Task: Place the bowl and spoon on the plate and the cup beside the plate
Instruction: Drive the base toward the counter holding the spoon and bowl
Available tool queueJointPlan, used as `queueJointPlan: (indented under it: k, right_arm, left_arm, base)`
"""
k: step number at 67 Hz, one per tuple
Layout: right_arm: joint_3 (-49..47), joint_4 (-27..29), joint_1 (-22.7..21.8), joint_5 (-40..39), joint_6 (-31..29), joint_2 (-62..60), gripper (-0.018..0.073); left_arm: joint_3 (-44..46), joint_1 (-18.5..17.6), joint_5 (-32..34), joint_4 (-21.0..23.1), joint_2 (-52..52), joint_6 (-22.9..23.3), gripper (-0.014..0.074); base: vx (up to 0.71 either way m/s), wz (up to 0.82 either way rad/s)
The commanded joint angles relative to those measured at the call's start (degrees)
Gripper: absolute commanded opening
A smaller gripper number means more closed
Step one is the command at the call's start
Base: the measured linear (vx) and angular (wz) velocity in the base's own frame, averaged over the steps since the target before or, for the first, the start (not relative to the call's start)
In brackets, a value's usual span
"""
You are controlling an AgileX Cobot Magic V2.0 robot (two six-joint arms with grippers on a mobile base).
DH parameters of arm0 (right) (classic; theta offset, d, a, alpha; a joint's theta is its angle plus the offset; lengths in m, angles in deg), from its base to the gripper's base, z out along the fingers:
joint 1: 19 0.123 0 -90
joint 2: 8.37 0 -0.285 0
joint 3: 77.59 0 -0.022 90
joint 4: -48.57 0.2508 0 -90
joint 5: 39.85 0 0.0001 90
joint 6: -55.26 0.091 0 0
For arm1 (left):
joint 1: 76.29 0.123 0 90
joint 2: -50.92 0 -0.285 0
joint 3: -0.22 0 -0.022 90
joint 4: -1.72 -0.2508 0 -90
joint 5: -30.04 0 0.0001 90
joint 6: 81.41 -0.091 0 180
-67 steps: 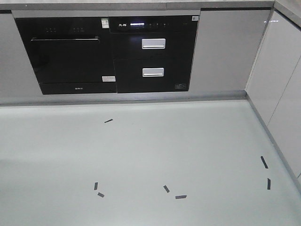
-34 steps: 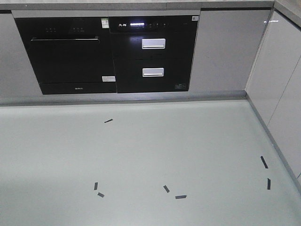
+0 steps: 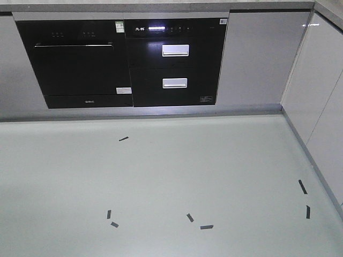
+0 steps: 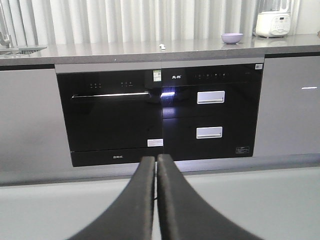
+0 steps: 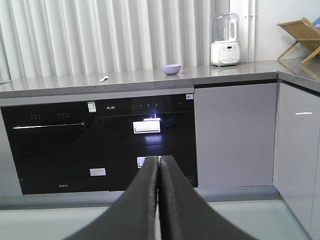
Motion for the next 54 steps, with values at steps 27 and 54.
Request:
queueJointPlan:
  k: [27,54]
  right_arm:
    - [0.5,-0.2,-0.1,-4.1,-0.6,-0.5,-0.0010]
    - [0.5,-0.2,-0.1,-4.1,-0.6,-0.5,-0.0010]
  left_arm:
    - [1.1,0.0,4.3,0.2,0.8,0.7,-0.0006]
    - [1.1,0.0,4.3,0.2,0.8,0.7,-0.0006]
  base:
    - [0.15,-0.04]
    - [0.16,-0.04]
